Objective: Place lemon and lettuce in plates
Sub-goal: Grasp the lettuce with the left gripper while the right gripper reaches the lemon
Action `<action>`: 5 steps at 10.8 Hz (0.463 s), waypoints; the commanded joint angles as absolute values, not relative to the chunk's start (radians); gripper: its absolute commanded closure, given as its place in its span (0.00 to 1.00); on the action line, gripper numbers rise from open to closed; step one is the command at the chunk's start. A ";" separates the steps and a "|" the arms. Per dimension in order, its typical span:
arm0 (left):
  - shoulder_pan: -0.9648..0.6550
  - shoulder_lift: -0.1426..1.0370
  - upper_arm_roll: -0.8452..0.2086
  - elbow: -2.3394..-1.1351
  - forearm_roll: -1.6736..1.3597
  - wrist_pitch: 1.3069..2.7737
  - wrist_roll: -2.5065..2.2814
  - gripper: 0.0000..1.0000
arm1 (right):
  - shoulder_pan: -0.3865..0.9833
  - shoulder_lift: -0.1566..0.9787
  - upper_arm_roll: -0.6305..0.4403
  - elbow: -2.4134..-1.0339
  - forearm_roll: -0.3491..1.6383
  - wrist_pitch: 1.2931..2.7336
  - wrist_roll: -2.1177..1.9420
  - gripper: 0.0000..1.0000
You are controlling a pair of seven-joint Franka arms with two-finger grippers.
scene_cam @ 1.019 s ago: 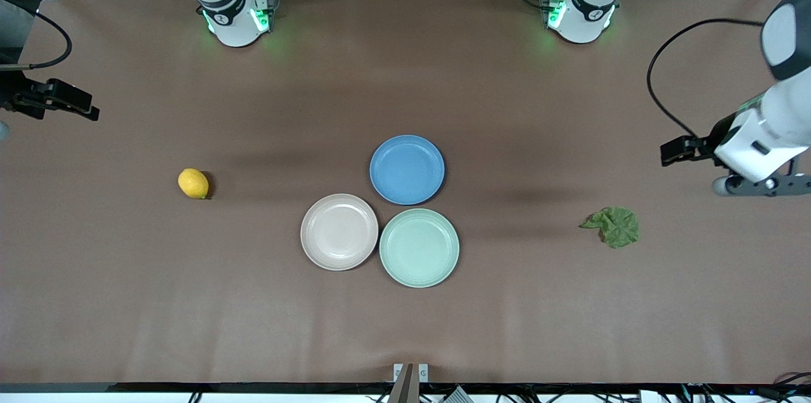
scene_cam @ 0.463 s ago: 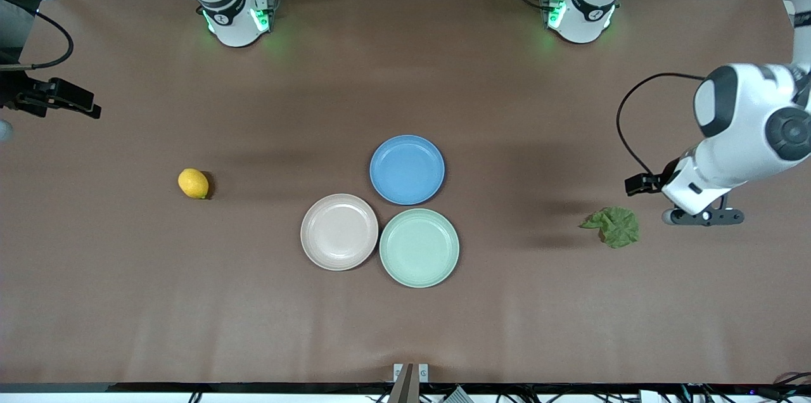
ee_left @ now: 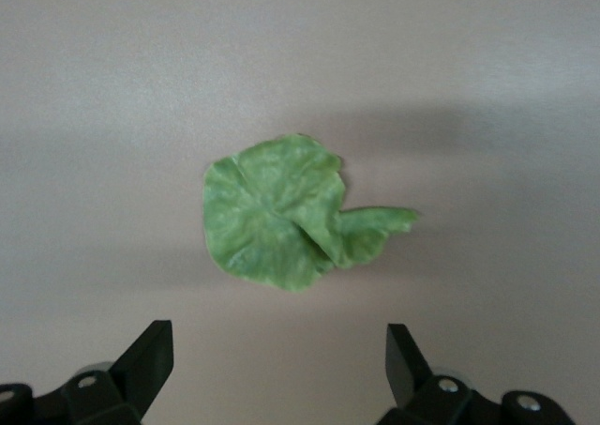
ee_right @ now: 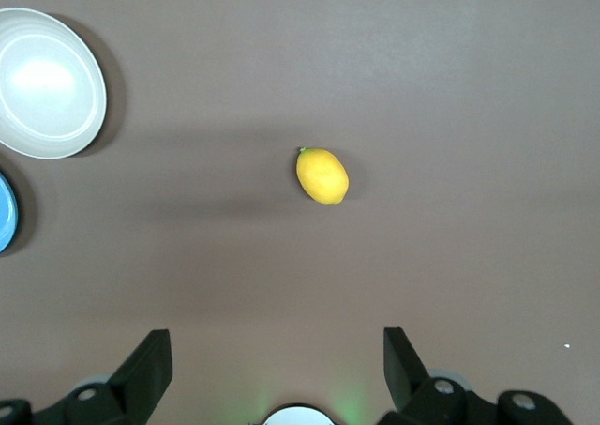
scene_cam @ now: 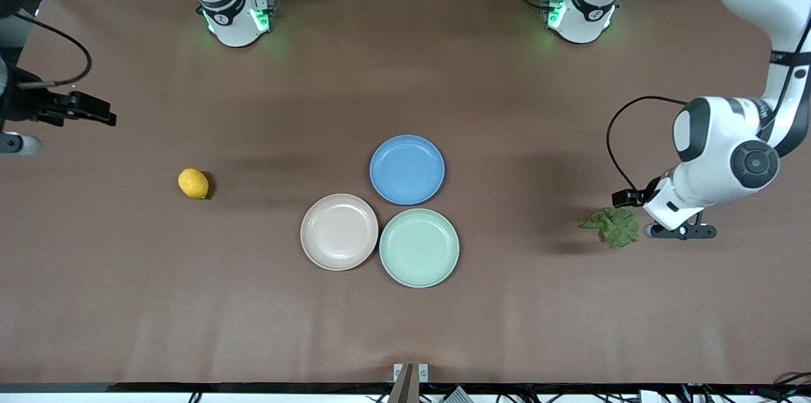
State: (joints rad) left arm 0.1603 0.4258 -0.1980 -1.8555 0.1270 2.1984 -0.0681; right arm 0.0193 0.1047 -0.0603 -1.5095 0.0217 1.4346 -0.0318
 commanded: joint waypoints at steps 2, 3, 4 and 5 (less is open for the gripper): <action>0.173 0.515 -0.206 -1.864 0.169 2.318 -0.071 0.00 | 0.020 0.158 -0.057 -1.518 0.025 1.488 -0.092 0.00; 0.172 0.535 -0.206 -1.864 0.167 2.327 -0.071 0.00 | 0.009 0.155 -0.042 -1.567 0.025 1.538 -0.128 0.00; 0.172 0.549 -0.206 -1.864 0.167 2.338 -0.071 0.00 | -0.021 0.153 -0.013 -1.612 0.025 1.580 -0.187 0.00; 0.170 0.558 -0.206 -1.864 0.169 2.351 -0.072 0.00 | -0.050 0.158 0.017 -1.646 0.025 1.615 -0.262 0.00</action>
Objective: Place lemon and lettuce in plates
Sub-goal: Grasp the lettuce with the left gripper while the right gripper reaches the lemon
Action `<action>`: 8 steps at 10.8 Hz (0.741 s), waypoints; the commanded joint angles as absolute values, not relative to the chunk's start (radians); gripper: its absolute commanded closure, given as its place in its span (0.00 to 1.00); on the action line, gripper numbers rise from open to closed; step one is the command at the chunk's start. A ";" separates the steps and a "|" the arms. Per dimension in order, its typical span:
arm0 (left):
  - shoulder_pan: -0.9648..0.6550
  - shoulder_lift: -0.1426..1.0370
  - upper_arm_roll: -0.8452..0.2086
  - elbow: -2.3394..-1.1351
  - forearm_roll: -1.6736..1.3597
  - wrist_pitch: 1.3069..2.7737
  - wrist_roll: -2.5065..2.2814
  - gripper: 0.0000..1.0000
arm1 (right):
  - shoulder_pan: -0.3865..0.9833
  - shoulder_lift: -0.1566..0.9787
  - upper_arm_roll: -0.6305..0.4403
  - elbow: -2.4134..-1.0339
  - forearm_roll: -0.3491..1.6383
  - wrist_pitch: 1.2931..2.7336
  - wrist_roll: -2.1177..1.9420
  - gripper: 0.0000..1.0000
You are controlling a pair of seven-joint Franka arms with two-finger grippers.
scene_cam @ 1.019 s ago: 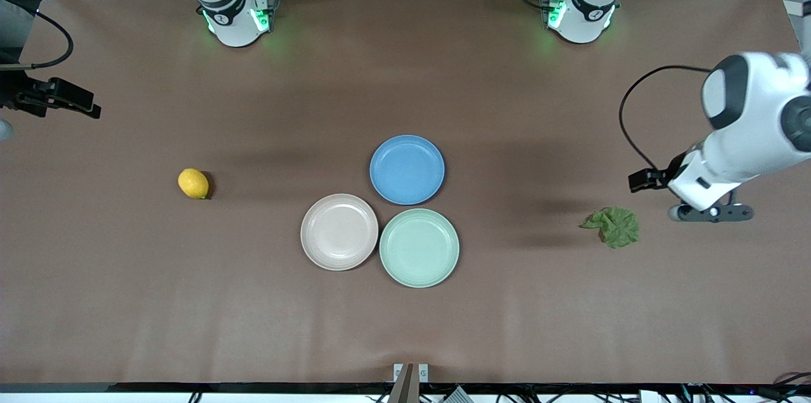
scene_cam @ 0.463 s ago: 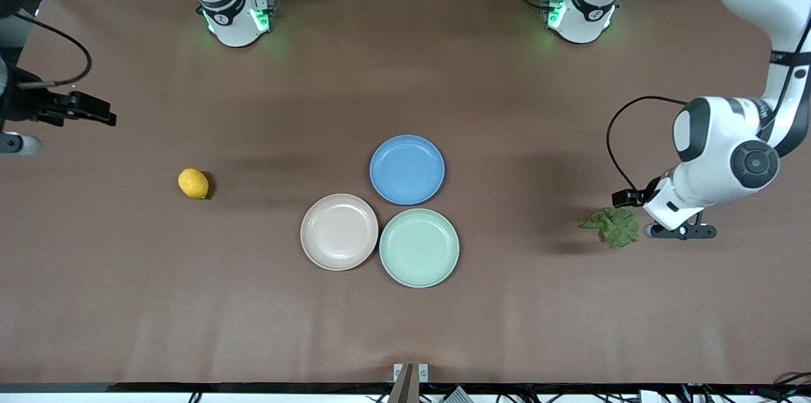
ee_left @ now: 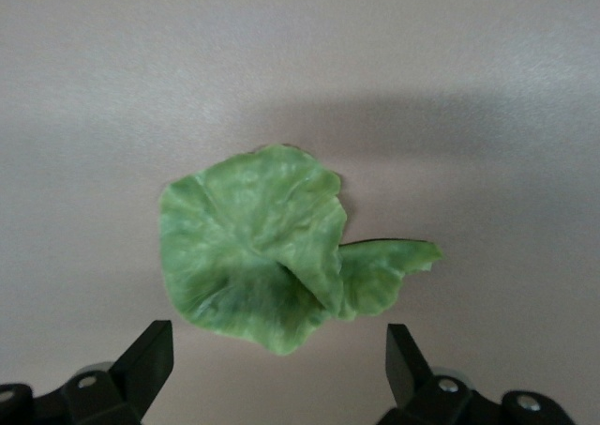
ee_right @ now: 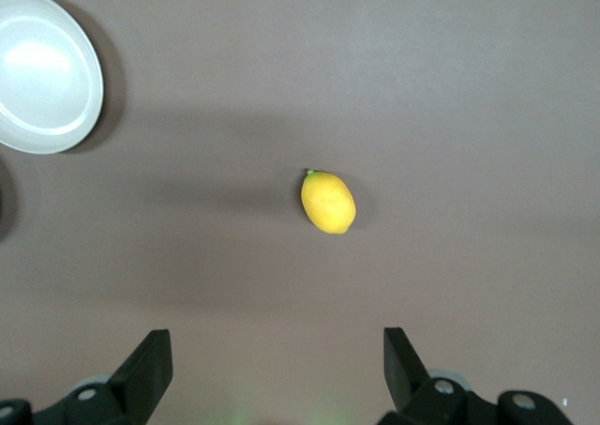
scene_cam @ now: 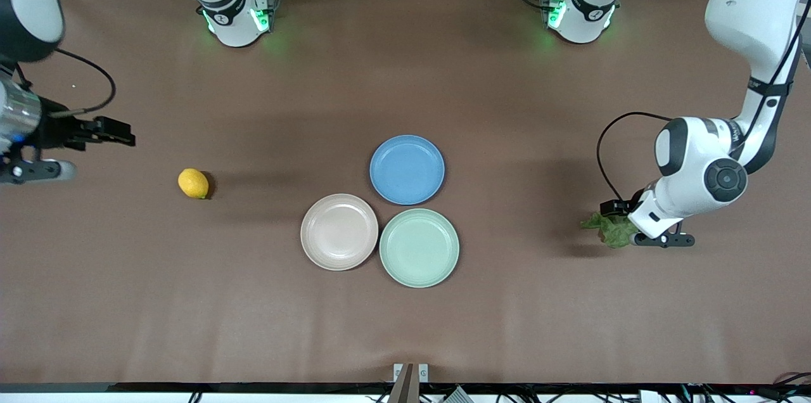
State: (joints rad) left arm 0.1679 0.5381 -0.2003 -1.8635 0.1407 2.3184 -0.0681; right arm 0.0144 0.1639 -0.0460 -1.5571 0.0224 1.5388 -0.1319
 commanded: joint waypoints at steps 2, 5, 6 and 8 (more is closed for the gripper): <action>0.164 0.584 -0.206 -1.853 0.170 2.376 -0.075 0.00 | -0.071 0.161 0.029 -1.754 0.025 1.740 -0.398 0.00; 0.161 0.623 -0.204 -1.847 0.190 2.425 -0.080 0.00 | -0.087 0.228 0.029 -1.838 0.025 1.893 -0.624 0.00; 0.153 0.641 -0.204 -1.836 0.195 2.428 -0.093 0.01 | -0.090 0.253 0.028 -1.836 0.022 1.904 -0.641 0.00; 0.149 0.650 -0.204 -1.825 0.202 2.428 -0.109 0.17 | -0.097 0.293 0.028 -1.848 0.014 1.942 -0.649 0.00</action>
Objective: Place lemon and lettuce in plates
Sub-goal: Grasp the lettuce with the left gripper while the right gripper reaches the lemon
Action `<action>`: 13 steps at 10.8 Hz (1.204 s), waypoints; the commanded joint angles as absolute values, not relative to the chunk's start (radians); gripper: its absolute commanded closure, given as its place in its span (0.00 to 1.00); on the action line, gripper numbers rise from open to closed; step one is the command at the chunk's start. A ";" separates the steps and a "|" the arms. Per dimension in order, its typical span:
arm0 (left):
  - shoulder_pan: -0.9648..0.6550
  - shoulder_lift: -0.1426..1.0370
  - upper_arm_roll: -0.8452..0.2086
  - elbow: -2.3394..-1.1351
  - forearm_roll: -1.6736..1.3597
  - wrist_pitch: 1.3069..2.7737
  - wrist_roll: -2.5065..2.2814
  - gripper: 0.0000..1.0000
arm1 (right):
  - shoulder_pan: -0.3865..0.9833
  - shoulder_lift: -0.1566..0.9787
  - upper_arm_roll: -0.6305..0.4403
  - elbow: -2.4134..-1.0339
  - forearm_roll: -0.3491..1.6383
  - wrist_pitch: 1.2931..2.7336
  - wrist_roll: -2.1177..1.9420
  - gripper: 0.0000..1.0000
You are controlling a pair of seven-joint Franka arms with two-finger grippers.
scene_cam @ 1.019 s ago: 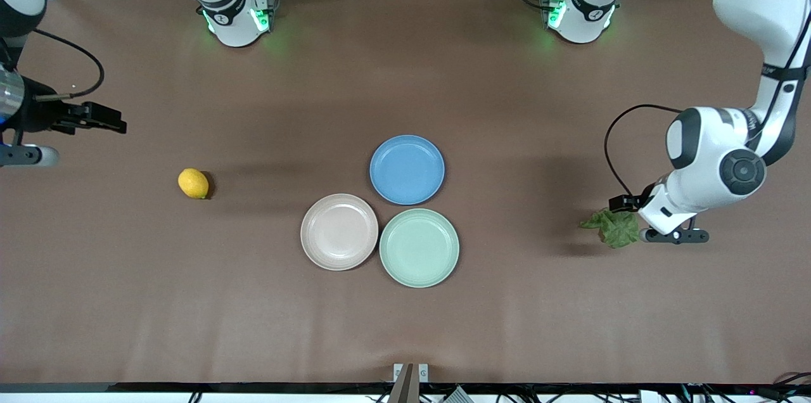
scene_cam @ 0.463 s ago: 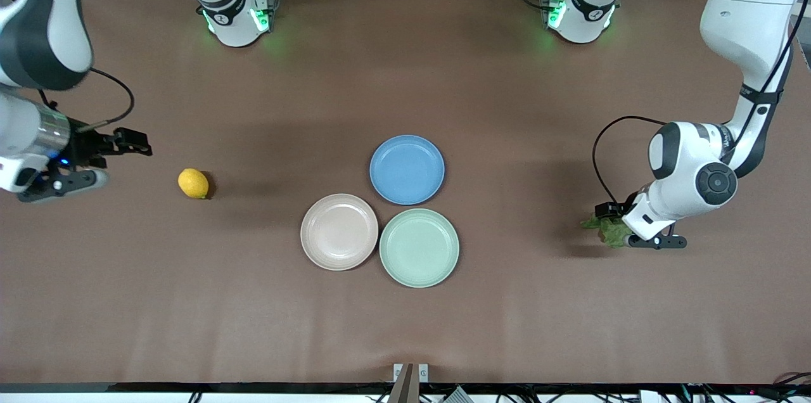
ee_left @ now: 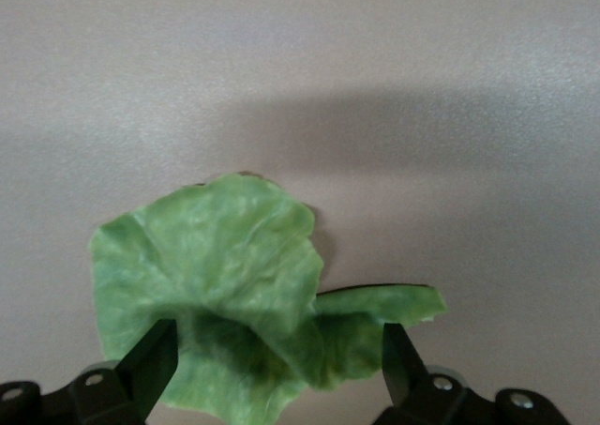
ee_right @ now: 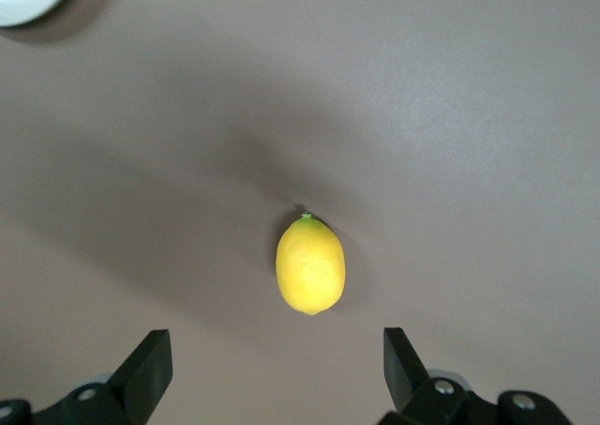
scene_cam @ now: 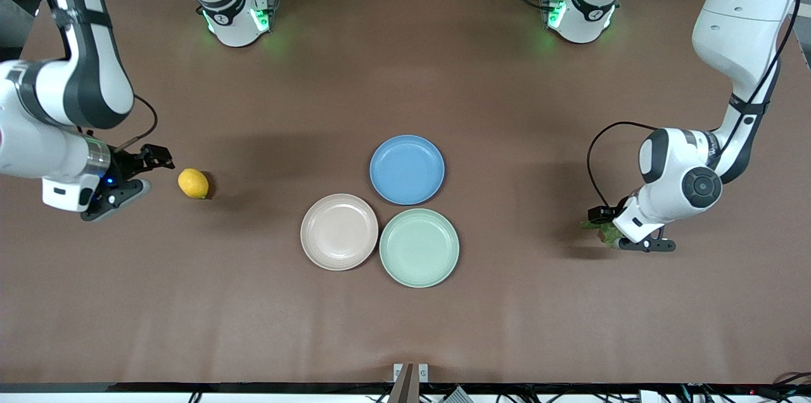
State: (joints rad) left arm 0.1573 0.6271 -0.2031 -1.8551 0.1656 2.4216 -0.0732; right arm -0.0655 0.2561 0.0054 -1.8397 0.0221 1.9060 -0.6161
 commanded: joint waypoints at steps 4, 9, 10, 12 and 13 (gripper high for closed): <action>0.144 0.650 -0.204 -1.824 0.202 2.428 -0.117 0.88 | -0.104 0.296 0.028 -2.005 0.011 2.162 -0.650 0.00; 0.069 0.542 -0.224 -1.824 0.193 2.337 -0.117 1.00 | -0.104 0.319 0.028 -2.118 -0.021 2.339 -0.650 0.00; 0.048 0.507 -0.232 -1.821 0.187 2.304 -0.117 1.00 | -0.104 0.331 0.028 -2.121 -0.021 2.350 -0.650 0.00; 0.048 0.474 -0.340 -1.757 0.140 2.223 -0.135 1.00 | -0.115 0.366 0.028 -2.123 -0.034 2.390 -0.652 0.00; 0.045 0.476 -0.388 -1.725 0.126 2.212 -0.155 1.00 | -0.117 0.389 0.028 -2.125 -0.041 2.426 -0.652 0.00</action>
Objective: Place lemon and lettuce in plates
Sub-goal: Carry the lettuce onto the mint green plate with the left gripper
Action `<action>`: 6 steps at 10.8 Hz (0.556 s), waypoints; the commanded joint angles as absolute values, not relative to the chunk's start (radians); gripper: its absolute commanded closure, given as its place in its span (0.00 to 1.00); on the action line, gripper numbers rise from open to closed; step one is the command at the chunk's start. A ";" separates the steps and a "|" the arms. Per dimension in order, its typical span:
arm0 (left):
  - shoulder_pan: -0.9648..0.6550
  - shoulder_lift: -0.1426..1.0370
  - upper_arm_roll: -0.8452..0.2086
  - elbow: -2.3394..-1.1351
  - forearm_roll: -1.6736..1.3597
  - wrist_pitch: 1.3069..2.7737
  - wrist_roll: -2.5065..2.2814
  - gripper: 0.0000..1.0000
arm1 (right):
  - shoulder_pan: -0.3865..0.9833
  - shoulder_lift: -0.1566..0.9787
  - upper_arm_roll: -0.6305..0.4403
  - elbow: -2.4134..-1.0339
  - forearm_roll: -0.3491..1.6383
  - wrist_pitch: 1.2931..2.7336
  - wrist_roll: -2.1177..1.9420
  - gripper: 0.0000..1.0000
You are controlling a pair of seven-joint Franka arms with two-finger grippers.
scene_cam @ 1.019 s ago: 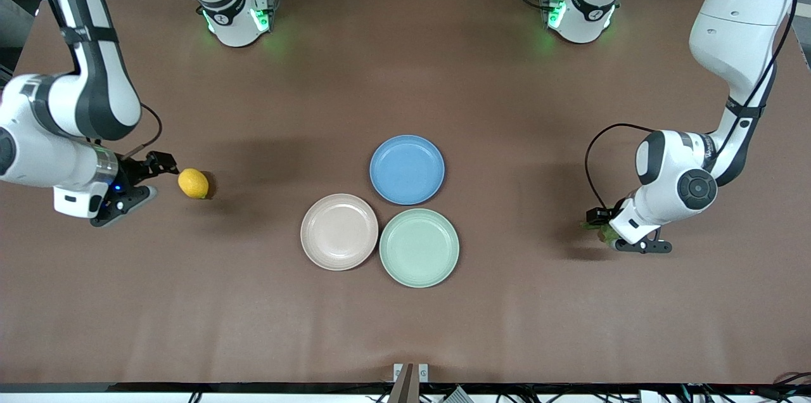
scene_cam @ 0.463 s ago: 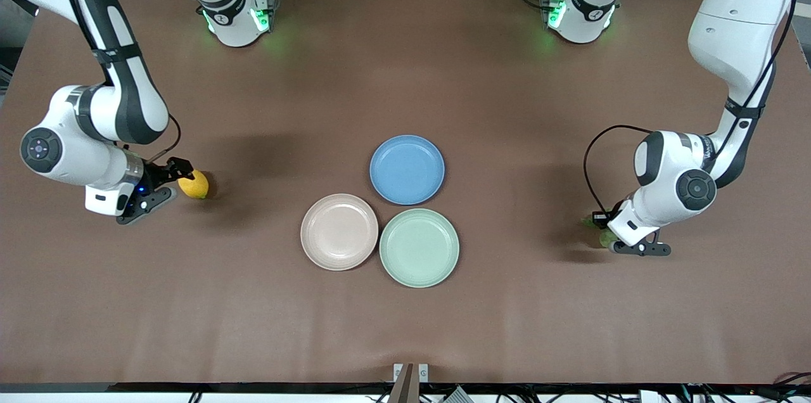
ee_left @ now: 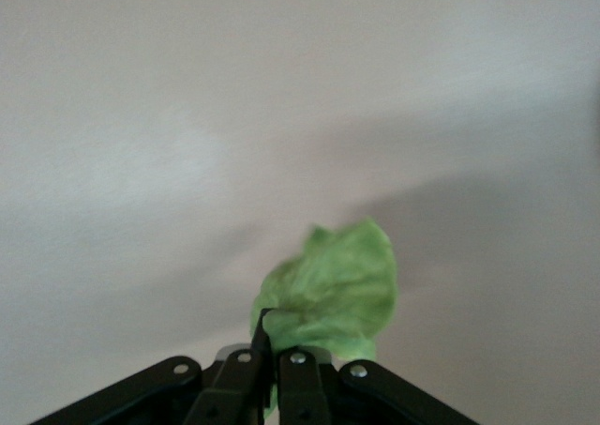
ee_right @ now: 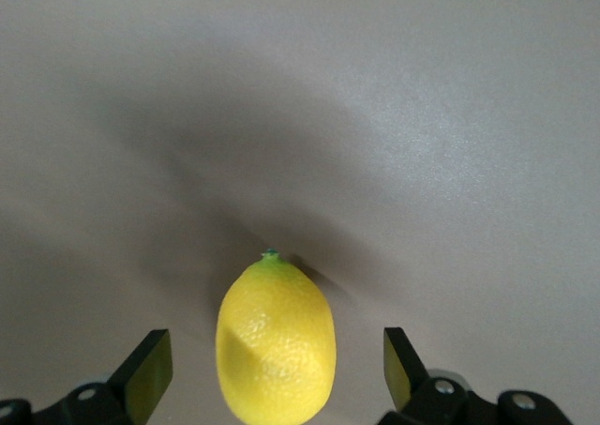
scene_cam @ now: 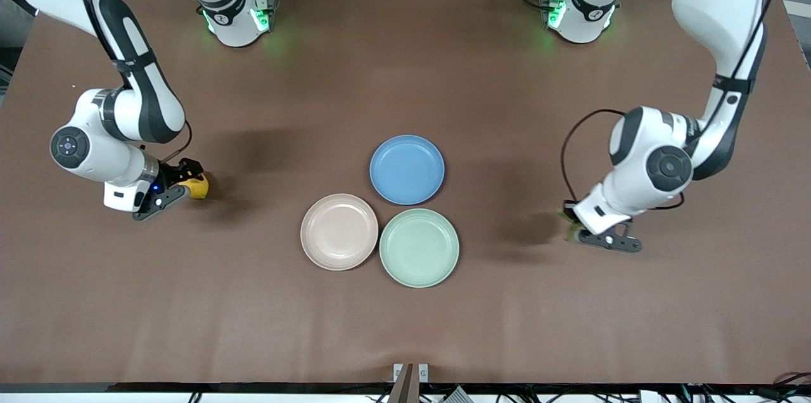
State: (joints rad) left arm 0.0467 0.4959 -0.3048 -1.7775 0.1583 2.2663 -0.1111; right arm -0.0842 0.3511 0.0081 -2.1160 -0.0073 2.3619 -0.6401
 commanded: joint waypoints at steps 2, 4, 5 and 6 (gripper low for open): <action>0.026 0.485 -0.454 -1.689 0.127 2.212 -0.245 1.00 | -0.117 0.417 0.026 -2.125 -0.043 2.460 -0.653 0.00; -0.021 0.518 -0.492 -1.630 0.126 2.226 -0.248 1.00 | -0.117 0.431 0.028 -2.125 -0.043 2.477 -0.653 0.00; -0.062 0.555 -0.492 -1.577 0.123 2.226 -0.253 1.00 | -0.118 0.436 0.026 -2.126 -0.043 2.482 -0.653 0.00; -0.083 0.596 -0.489 -1.533 0.126 2.238 -0.253 1.00 | -0.118 0.436 0.026 -2.132 -0.043 2.482 -0.653 0.00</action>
State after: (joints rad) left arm -0.0247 0.4966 -0.4887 -1.6584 0.1377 2.2341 -0.2382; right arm -0.0930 0.4349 0.0086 -2.1186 -0.0217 2.4651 -0.6429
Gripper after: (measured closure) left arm 0.965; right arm 0.000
